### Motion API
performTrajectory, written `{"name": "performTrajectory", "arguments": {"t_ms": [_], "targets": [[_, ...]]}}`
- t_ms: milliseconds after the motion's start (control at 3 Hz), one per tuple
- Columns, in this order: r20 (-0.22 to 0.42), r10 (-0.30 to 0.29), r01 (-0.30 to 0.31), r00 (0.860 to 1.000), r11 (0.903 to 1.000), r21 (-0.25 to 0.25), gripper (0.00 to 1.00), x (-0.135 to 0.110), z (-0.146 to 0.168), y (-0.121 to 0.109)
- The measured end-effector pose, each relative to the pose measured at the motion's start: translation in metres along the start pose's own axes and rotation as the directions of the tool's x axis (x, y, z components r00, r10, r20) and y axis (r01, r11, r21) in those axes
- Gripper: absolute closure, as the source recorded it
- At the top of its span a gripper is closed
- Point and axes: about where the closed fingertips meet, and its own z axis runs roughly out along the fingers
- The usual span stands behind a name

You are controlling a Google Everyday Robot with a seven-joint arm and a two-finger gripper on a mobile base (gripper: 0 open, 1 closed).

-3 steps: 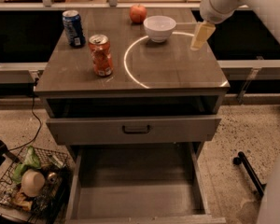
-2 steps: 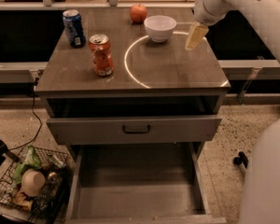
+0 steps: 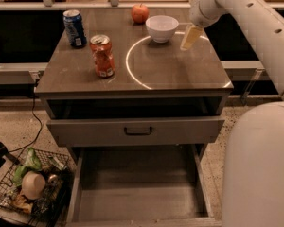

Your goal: Move white bowl near coke can

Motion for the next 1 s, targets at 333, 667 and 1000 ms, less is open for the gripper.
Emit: {"name": "performTrajectory", "arguments": {"t_ms": [333,667,1000], "targets": [[0.043,-0.026,0.027,0.999,0.9996,-0.009,0.00,-0.013,0.021,-0.004],[0.066,-0.054,0.055,0.996,0.9984,-0.014,0.00,-0.023,0.031,-0.007],[0.081,-0.088,0.091,0.993,0.9955,-0.028,0.00,-0.032,0.043,-0.006]]}}
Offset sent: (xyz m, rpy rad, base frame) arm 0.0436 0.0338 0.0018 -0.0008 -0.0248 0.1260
